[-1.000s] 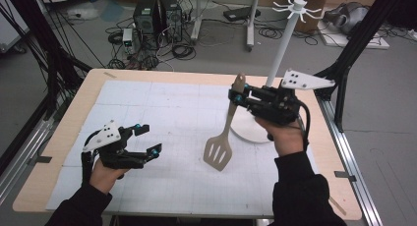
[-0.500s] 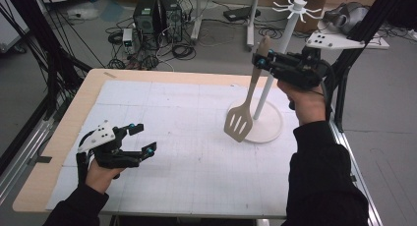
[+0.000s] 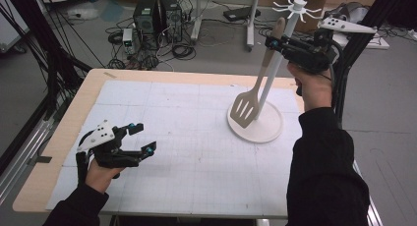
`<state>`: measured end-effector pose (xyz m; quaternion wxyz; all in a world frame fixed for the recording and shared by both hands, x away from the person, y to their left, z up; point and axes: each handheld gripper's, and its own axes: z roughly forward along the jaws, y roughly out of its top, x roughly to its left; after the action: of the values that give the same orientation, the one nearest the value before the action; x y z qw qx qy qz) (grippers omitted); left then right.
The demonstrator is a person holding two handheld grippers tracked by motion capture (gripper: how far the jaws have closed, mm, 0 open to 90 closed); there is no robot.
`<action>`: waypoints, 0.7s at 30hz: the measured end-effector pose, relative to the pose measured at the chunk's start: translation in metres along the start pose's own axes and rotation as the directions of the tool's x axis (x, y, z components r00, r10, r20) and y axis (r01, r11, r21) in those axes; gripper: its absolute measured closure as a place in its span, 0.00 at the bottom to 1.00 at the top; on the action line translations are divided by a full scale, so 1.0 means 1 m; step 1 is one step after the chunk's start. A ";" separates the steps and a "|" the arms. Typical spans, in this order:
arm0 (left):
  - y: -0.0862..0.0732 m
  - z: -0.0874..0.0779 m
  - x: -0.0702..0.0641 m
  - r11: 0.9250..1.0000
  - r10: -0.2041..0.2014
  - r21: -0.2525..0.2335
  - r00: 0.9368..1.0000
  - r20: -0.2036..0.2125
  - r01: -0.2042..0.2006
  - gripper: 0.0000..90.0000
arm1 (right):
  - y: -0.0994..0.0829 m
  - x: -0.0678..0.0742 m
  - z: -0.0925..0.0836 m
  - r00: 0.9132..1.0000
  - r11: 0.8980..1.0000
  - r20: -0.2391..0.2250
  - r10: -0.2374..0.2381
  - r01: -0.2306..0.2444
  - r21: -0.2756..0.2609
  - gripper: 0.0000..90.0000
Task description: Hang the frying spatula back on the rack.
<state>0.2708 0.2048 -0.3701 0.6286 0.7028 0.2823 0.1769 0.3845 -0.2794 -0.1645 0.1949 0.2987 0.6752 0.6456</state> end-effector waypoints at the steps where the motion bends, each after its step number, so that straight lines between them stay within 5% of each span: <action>1: 0.000 0.000 0.000 1.000 0.000 0.000 1.000 -0.001 0.000 0.22 | 0.001 -0.001 0.000 1.000 1.000 0.006 0.000 0.000 0.004 0.81; 21: -0.001 0.000 0.000 1.000 -0.004 0.002 1.000 -0.001 0.004 0.22 | 0.004 -0.023 -0.003 0.997 0.998 0.052 0.054 -0.055 0.018 0.81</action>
<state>0.2710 0.2050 -0.3708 0.6281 0.7026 0.2844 0.1759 0.4006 -0.2971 -0.1627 0.1917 0.3356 0.6677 0.6363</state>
